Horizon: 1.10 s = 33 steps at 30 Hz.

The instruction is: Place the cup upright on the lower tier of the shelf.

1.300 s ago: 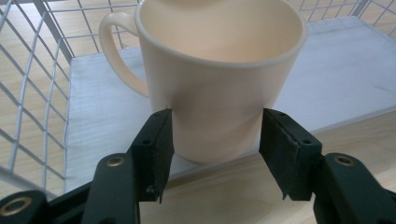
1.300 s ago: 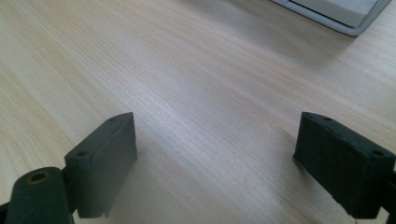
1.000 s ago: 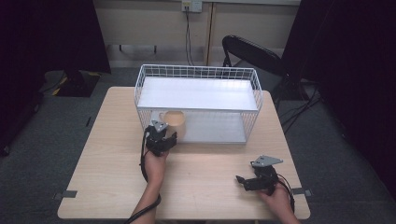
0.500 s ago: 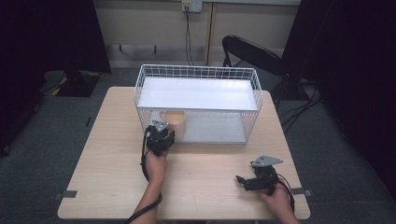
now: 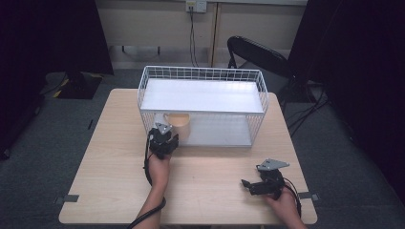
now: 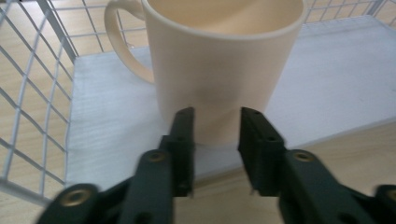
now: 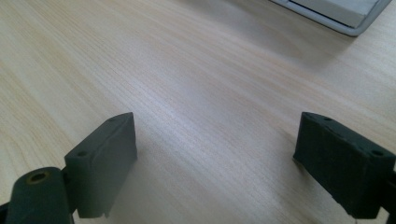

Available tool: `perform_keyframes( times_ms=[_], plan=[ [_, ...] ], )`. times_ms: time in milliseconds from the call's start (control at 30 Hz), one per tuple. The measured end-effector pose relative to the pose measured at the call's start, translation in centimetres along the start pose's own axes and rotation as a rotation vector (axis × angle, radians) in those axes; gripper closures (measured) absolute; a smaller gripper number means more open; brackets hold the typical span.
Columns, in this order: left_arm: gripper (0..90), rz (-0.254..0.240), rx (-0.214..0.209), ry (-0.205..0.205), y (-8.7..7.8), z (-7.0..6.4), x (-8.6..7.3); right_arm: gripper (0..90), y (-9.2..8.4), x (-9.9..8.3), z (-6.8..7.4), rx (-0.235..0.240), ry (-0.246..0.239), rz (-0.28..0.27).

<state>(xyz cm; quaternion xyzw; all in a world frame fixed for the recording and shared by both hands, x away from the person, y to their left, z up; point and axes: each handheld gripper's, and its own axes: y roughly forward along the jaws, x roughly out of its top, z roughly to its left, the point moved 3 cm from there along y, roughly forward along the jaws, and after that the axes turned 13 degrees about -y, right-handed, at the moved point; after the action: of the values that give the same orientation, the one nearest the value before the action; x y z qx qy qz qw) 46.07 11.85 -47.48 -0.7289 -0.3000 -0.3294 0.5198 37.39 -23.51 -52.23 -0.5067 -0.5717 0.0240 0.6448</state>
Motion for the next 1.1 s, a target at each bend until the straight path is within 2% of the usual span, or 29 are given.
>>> perform_keyframes(
  times_ms=[100,200,300,400,500,600,767,967,1100],
  plan=[
    [45.5,0.008,-0.012,-0.003,-0.3,0.0,0.1,12.0,0.0,0.0,0.0,0.000,0.000,0.000],
    [34.5,0.020,-0.023,-0.008,-0.4,0.1,0.1,12.0,0.0,0.0,0.0,0.000,0.000,0.000],
    [28.5,0.024,-0.027,-0.003,-0.6,0.2,0.1,12.0,0.0,0.0,0.0,0.000,0.000,0.000],
    [24.7,0.033,-0.038,0.009,-0.8,0.3,0.1,12.0,0.0,0.0,0.0,0.000,0.000,0.000],
    [20.8,0.036,-0.050,0.002,-0.9,0.2,0.0,12.0,0.0,0.0,0.0,0.000,0.000,0.000],
    [16.1,0.043,-0.049,0.014,-1.2,0.3,0.0,12.1,0.0,0.0,0.0,0.000,0.000,0.000],
    [15.7,0.050,-0.076,0.023,-1.5,0.3,-0.1,12.0,0.0,0.0,0.0,0.000,0.000,0.000],
    [15.9,0.059,-0.096,0.054,-2.3,0.3,-0.3,12.0,0.0,0.0,0.0,0.000,0.000,0.000],
    [15.9,0.060,-0.105,0.050,-2.9,0.7,-0.3,12.0,0.0,0.0,0.0,0.000,0.000,0.000]
  ],
)
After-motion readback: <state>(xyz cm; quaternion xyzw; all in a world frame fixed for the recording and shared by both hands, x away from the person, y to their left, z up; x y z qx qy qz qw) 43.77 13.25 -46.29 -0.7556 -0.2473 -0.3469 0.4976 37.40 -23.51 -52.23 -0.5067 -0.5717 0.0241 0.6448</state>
